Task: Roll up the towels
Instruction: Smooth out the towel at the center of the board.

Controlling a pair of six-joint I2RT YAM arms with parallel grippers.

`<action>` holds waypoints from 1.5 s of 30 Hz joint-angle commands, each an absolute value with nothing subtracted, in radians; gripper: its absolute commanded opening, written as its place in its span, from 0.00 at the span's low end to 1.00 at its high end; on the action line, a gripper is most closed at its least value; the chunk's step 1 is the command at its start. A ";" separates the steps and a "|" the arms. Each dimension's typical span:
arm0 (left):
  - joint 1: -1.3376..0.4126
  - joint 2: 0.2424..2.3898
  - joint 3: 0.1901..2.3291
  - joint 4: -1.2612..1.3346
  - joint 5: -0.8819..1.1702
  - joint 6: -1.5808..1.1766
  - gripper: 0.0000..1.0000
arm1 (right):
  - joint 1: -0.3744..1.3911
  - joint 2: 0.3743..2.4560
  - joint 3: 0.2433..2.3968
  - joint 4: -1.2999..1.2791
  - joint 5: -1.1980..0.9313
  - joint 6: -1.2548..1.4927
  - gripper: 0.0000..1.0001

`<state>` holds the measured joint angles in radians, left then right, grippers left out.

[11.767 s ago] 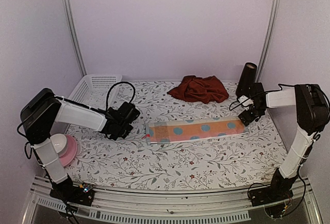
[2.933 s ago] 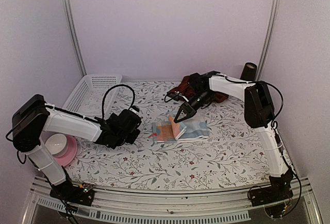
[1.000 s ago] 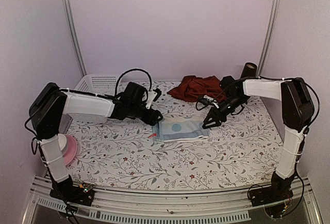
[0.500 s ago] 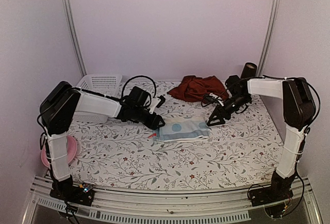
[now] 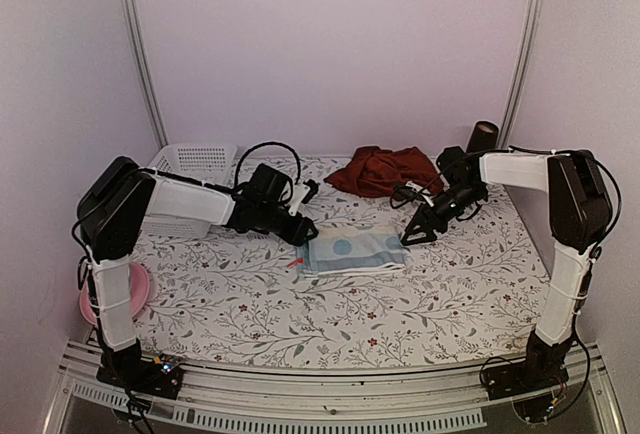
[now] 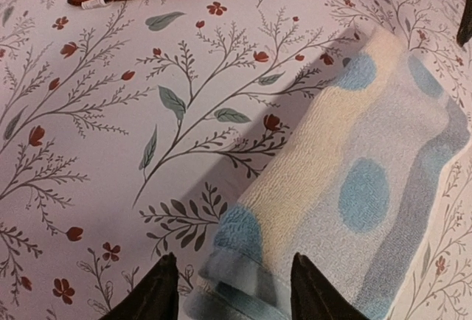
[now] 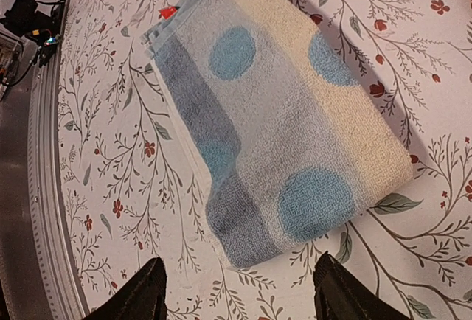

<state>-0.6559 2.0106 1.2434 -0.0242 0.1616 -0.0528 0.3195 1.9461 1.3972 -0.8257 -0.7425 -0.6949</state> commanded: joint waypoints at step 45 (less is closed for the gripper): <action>-0.602 1.940 1.194 -0.101 0.065 -0.143 0.29 | 0.472 2.092 1.387 -0.783 -0.710 -0.709 0.68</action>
